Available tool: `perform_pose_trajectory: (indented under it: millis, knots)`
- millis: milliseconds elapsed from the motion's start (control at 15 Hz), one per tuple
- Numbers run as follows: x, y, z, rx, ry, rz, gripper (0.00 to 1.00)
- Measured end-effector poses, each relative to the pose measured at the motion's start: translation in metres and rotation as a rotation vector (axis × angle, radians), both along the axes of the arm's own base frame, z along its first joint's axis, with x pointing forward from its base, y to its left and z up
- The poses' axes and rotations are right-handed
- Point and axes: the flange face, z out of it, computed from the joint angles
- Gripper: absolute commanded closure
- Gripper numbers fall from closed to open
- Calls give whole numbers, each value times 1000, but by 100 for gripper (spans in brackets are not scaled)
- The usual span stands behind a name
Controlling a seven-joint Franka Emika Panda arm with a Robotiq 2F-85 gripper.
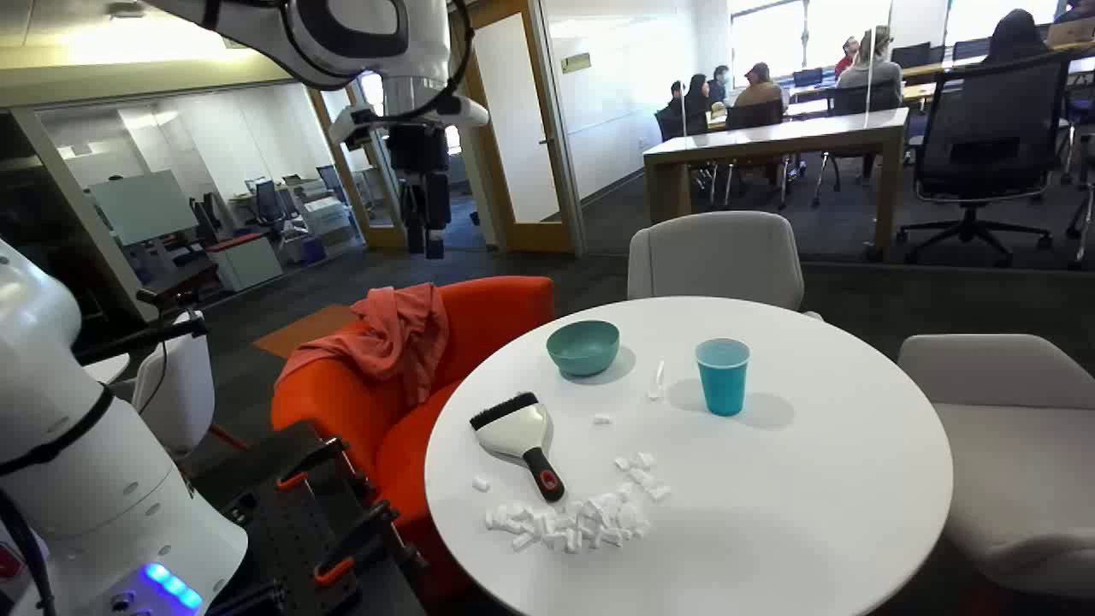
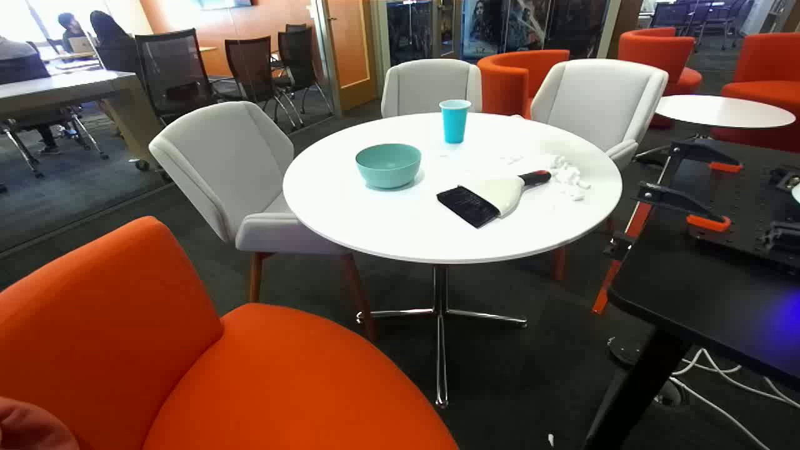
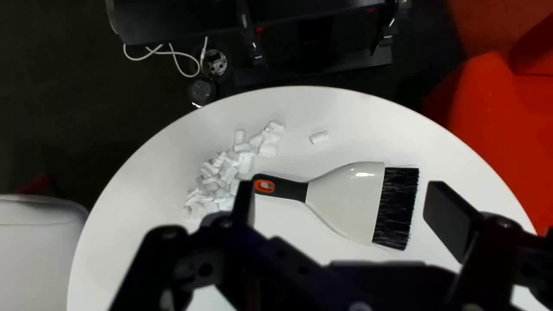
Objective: Pick up the brush from the table and sweep the paper pieces.
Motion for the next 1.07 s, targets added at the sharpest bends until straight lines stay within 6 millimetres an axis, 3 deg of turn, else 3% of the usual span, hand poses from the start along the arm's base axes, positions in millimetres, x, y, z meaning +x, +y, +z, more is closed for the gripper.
perform_pose_trajectory:
  millis: [533,800,1067]
  knots:
    - [2,-1,-1,0,-16,38,0]
    - [9,-13,-5,-46,-79,239,0]
    - [12,-42,-19,-29,-131,463,0]
